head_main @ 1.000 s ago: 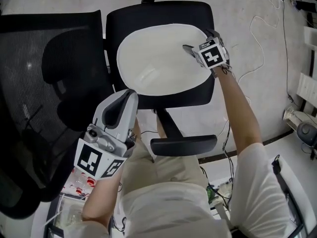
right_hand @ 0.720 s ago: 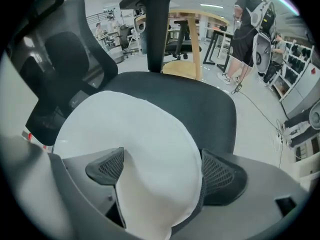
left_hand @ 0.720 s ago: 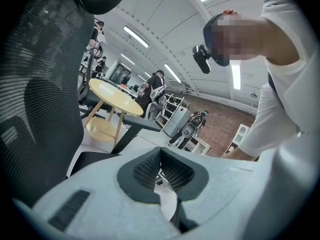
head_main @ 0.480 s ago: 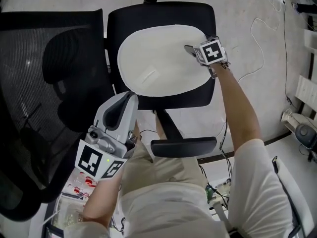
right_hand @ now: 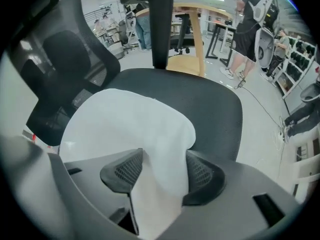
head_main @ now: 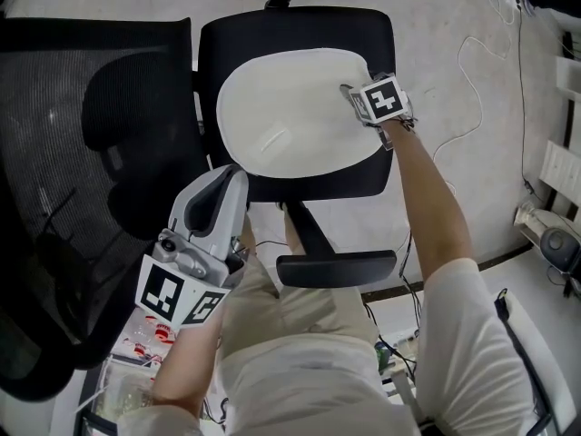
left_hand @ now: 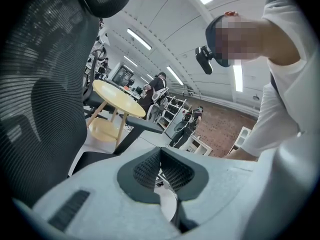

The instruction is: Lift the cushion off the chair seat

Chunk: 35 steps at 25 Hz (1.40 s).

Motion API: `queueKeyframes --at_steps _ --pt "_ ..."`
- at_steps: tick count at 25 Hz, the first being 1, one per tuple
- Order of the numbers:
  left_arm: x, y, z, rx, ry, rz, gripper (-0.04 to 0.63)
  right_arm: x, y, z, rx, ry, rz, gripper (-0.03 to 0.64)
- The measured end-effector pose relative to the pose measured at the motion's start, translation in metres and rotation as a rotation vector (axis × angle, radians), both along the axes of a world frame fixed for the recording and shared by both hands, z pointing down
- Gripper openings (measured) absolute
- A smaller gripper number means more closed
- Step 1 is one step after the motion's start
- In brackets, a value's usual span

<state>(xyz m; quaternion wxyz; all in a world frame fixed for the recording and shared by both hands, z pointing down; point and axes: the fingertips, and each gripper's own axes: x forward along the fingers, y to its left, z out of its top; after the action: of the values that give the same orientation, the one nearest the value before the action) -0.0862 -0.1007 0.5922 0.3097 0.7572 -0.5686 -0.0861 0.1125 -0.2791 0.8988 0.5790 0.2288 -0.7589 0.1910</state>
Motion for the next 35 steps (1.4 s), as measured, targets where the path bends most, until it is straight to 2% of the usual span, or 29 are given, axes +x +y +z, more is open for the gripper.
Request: queueKeyframes --at_steps 1,5,11,14,20,27,35 --pt "0.000 0.001 0.000 0.000 0.002 0.000 0.017 -0.003 0.004 0.000 0.015 0.013 -0.017 0.231" --pt "0.003 0.002 -0.007 0.014 0.001 0.007 0.017 -0.011 0.009 -0.009 0.070 0.027 -0.065 0.132" --pt "-0.003 0.005 -0.018 0.029 -0.012 0.024 0.017 -0.005 0.016 -0.023 0.035 -0.008 -0.027 0.063" --pt "-0.004 0.007 -0.020 0.033 -0.014 0.034 0.017 -0.005 0.023 -0.029 0.006 -0.039 -0.009 0.054" --pt "-0.005 0.008 -0.036 0.059 -0.021 0.073 0.016 0.005 0.044 -0.038 -0.033 -0.090 0.131 0.044" --pt "-0.014 0.007 -0.052 0.081 -0.038 0.107 0.017 0.006 0.061 -0.061 -0.020 -0.157 0.218 0.044" --pt "-0.024 0.011 -0.084 0.117 -0.060 0.127 0.017 0.002 0.070 -0.120 0.037 -0.240 0.275 0.044"
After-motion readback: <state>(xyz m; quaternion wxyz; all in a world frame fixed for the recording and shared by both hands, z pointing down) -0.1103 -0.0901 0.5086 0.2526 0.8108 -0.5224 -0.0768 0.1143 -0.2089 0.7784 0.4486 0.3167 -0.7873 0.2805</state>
